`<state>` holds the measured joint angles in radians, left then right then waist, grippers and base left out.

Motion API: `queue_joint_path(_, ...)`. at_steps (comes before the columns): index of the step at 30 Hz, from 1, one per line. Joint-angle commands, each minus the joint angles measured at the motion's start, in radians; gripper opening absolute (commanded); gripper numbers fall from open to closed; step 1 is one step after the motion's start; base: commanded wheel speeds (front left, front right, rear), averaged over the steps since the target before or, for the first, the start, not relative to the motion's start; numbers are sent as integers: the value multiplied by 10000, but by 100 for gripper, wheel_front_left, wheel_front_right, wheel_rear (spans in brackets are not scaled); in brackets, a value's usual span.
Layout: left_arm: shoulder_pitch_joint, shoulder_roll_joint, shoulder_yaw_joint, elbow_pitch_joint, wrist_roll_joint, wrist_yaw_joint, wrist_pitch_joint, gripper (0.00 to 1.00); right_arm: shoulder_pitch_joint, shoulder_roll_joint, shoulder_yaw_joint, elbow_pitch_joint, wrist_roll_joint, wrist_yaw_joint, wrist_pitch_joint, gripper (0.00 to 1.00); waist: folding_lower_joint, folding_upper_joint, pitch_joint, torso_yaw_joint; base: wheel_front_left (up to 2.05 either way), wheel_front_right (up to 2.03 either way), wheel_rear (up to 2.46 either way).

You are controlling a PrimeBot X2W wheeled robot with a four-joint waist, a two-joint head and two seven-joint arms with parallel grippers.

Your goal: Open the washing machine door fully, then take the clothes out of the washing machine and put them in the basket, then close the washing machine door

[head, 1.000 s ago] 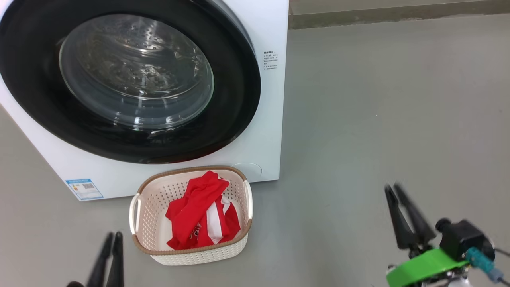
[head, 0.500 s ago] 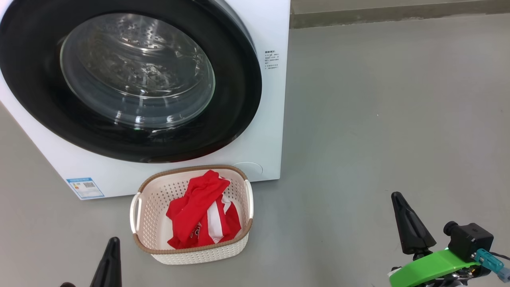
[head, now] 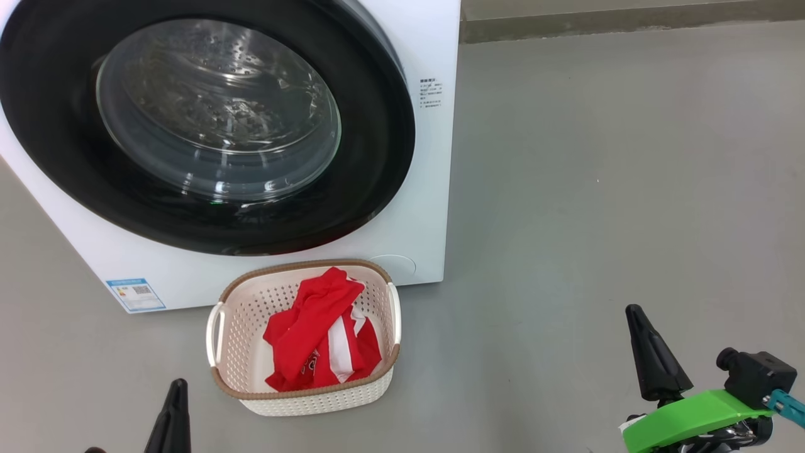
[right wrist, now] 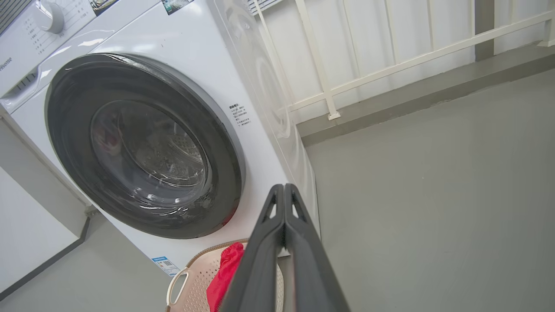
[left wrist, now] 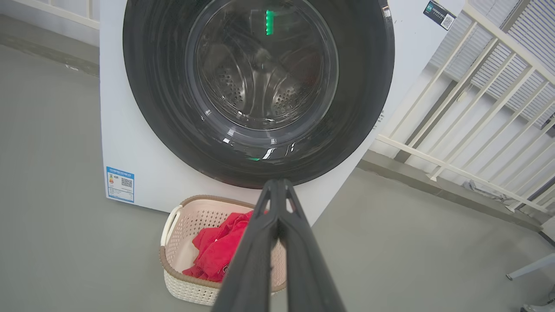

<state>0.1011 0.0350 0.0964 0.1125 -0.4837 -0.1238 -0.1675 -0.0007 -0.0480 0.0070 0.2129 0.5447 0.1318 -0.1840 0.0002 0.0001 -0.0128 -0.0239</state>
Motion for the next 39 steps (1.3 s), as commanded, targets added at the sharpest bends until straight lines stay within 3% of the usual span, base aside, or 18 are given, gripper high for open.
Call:
queue_joint_path(1,-470,89,91,-166,-383,-18,78,0,-432,-121,-75,-210,374,-3,46,0,-2,-1,3,5,0,0,0)
queue_joint_path(39,-1118,115,128,430,-4722,-39,1172,0,-675,-184,-386,-7,4594,-6,1102,0,-2,-1,65,98,0,0,0)
